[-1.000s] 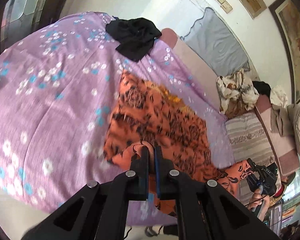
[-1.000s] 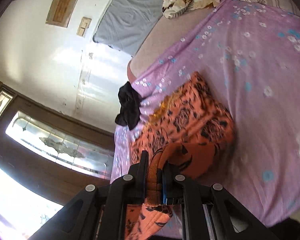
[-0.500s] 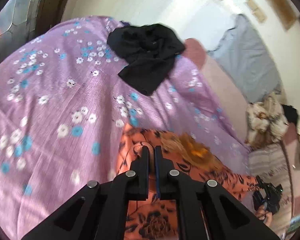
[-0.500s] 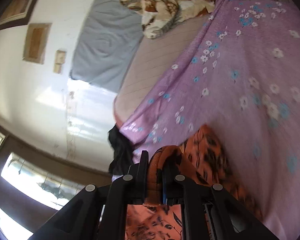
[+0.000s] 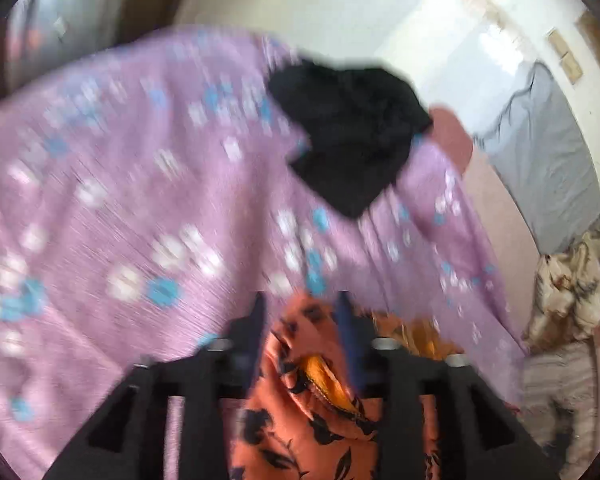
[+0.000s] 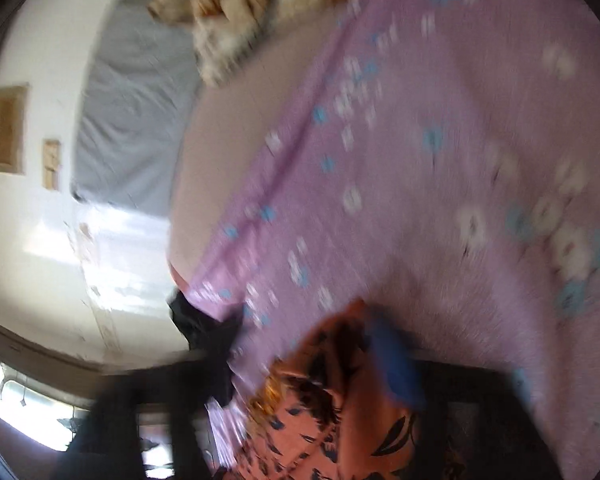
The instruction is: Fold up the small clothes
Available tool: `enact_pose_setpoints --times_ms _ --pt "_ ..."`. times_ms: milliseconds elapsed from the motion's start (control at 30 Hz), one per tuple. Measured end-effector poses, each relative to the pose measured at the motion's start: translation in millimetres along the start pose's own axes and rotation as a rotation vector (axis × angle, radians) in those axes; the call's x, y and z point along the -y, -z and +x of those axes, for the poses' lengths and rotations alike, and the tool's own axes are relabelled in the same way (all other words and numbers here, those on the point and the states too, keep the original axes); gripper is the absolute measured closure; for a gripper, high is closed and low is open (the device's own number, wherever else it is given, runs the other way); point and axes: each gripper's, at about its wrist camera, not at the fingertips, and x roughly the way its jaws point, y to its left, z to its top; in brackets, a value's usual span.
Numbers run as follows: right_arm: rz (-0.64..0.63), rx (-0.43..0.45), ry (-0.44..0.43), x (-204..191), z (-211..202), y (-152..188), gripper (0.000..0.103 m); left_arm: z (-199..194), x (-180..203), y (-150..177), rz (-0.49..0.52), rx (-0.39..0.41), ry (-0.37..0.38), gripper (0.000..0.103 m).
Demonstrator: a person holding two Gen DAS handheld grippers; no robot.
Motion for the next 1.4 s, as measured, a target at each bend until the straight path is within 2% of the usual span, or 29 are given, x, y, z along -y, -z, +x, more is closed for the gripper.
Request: enact_pose_setpoints --times_ms 33,133,167,233,267,300,333,400,433,533,667,767,900,1067,1167,1300,1400 --pt "-0.031 0.024 -0.018 -9 -11 3 0.014 -21 7 1 0.041 0.067 -0.059 0.036" --pt "-0.176 -0.039 -0.002 -41 -21 21 0.014 -65 24 15 0.127 0.183 -0.173 0.025" --pt "-0.251 -0.073 0.015 -55 -21 34 0.015 -74 28 25 0.139 0.181 -0.204 0.023" --pt "-0.399 -0.149 0.053 -78 -16 64 0.016 -81 36 49 0.165 0.140 -0.233 0.021" --pt "-0.472 -0.201 0.074 -88 -10 84 0.021 -80 39 64 0.192 0.100 -0.239 0.021" --pt "-0.525 -0.248 0.083 -93 -7 101 0.031 -76 43 77 0.223 0.060 -0.252 0.021" --pt "-0.574 -0.304 0.089 -98 -1 120 0.035 -72 47 91 0.258 0.016 -0.273 0.021" --pt "-0.631 -0.404 0.101 -101 12 155 0.054 -59 52 120 0.313 -0.076 -0.332 0.021" --pt "-0.653 -0.449 0.108 -101 19 171 0.057 -53 51 126 0.314 -0.104 -0.339 0.021" --pt "-0.743 -0.539 0.161 -98 39 215 0.060 -38 47 136 0.309 -0.181 -0.351 0.022" --pt "-0.802 -0.631 0.220 -90 74 244 0.060 -22 44 137 0.364 -0.205 -0.409 0.021" --pt "-0.859 -0.612 0.264 -89 103 249 0.059 -4 40 129 0.370 -0.236 -0.407 0.021" --pt "-0.903 -0.484 0.272 -100 138 233 0.061 9 48 117 0.436 -0.194 -0.411 0.021" --pt "-0.742 -0.222 0.240 -99 149 175 0.060 22 50 91 0.471 -0.114 -0.393 0.021" --pt "-0.697 -0.136 0.209 -100 137 152 0.058 29 46 76 0.435 -0.105 -0.353 0.021" --pt "-0.665 -0.165 0.176 -105 117 140 0.057 25 35 64 0.327 -0.095 -0.351 0.021" --pt "-0.722 -0.317 0.115 -119 120 167 0.057 10 28 57 0.257 -0.054 -0.368 0.021"
